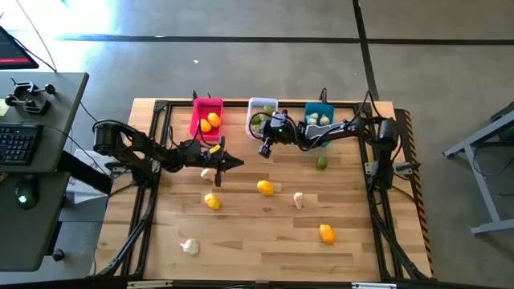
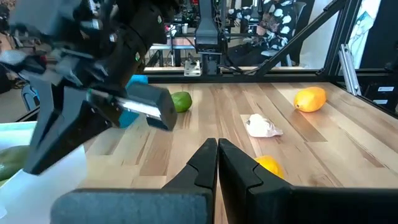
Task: Sort produce into baskets
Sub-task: Put the white garlic into the blue bin
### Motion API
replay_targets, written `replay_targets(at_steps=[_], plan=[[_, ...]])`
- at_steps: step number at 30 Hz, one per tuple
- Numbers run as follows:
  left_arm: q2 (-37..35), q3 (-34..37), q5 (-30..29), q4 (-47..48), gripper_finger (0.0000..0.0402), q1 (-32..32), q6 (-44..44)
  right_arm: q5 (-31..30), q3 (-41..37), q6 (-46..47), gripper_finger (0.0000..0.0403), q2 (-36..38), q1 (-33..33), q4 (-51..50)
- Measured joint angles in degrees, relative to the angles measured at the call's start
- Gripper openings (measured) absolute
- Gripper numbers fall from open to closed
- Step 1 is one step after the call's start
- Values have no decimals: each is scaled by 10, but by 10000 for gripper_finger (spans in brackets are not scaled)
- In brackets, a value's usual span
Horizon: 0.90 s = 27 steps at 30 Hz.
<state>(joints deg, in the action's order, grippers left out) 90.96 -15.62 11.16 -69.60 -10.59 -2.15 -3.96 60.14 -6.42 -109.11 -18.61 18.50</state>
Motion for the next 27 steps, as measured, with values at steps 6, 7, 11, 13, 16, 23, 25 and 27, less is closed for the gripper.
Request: replay_targets(at_steps=[6,7,11,13,16,23,25,27], plan=[[0,0,0,0,0,0,0,13,0,-14,0,6,-5,-29],[0,0,0,0,0,0,0,13,0,-15,0,6,-5,-37],[0,0,0,0,0,0,0,14,0,-26,0,7,-5,-45],[0,0,0,0,0,0,0,13,0,-31,0,12,-2,-46],[0,0,0,3,0,0,0,6,0,-43,0,35,8,-49],[0,0,0,14,0,0,0,-20,-60,-35,0,113,45,-19],[0,0,0,15,0,-1,0,-20,-106,-8,0,135,54,6],[0,0,0,18,0,-1,1,-21,-151,27,0,161,64,38]])
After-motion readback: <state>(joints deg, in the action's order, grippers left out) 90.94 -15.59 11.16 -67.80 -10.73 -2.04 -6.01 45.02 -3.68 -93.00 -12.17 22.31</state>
